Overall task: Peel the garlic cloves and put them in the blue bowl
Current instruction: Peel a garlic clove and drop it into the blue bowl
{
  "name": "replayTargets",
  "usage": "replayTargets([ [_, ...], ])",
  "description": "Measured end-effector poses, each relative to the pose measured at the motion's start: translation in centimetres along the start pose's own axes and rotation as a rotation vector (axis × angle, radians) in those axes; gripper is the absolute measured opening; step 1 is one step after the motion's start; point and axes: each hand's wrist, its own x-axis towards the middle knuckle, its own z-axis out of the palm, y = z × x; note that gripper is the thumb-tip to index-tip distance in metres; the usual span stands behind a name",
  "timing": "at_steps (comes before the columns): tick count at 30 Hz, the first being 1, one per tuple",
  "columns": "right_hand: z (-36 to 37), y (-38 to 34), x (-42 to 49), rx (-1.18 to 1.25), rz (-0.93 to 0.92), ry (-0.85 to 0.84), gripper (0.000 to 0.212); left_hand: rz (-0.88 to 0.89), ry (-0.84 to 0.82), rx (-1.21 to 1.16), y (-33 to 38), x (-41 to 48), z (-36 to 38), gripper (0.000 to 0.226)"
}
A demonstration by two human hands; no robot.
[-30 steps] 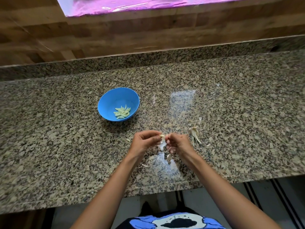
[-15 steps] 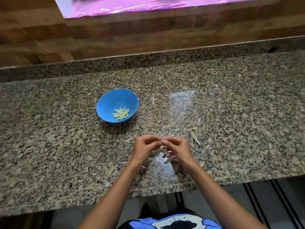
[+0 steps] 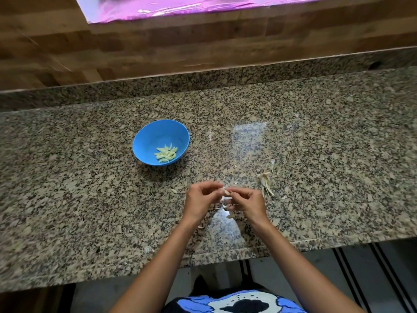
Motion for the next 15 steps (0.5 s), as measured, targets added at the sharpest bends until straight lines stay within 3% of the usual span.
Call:
replayTargets([
  [6, 0.15, -0.24, 0.0, 0.04, 0.007, -0.01, 0.011, -0.154, 0.035, -0.209, -0.12, 0.01, -0.51, 0.016],
  [12, 0.33, 0.19, 0.28, 0.078, 0.081, 0.012, 0.012, -0.213, 0.044, -0.193, -0.26, -0.2, -0.55, 0.03],
  [15, 0.37, 0.68, 0.32, 0.033, 0.109, 0.083, 0.013, -0.153, 0.224, -0.072, -0.71, -0.4, -0.73, 0.02],
])
